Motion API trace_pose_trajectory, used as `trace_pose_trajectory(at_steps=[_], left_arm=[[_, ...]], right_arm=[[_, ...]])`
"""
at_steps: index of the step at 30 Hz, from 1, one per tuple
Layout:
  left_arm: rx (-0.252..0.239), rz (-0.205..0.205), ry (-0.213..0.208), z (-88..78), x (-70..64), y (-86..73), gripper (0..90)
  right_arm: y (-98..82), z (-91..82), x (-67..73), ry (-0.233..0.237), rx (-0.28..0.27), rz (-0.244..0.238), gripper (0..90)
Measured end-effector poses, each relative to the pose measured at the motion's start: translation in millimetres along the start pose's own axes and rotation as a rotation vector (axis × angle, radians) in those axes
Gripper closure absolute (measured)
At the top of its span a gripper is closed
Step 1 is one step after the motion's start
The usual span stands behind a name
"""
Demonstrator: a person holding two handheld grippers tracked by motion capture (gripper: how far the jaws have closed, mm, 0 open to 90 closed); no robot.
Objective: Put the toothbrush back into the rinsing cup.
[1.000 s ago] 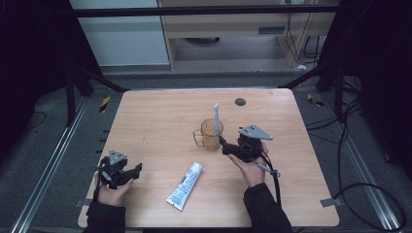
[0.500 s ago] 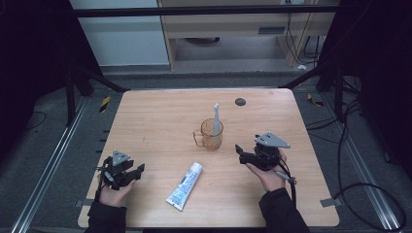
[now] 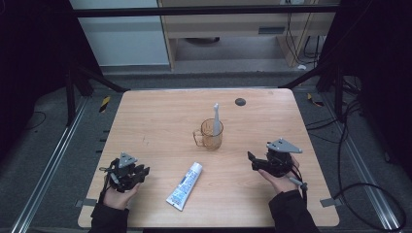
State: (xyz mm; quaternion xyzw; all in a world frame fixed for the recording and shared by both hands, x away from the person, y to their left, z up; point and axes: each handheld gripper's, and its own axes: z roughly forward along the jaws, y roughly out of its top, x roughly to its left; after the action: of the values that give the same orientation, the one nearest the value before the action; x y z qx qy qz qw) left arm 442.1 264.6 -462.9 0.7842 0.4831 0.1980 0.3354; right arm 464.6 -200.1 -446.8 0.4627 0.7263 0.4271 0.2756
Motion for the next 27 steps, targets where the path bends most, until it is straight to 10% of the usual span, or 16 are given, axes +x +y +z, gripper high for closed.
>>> trace_pose_trajectory(at_steps=[27], left_arm=[[0.119, 0.126, -0.167, 3.8, -49.4, -3.4, 89.7]], right_arm=[[-30.8, -16.8, -21.7, -0.053, 0.054, 0.025, 18.6]])
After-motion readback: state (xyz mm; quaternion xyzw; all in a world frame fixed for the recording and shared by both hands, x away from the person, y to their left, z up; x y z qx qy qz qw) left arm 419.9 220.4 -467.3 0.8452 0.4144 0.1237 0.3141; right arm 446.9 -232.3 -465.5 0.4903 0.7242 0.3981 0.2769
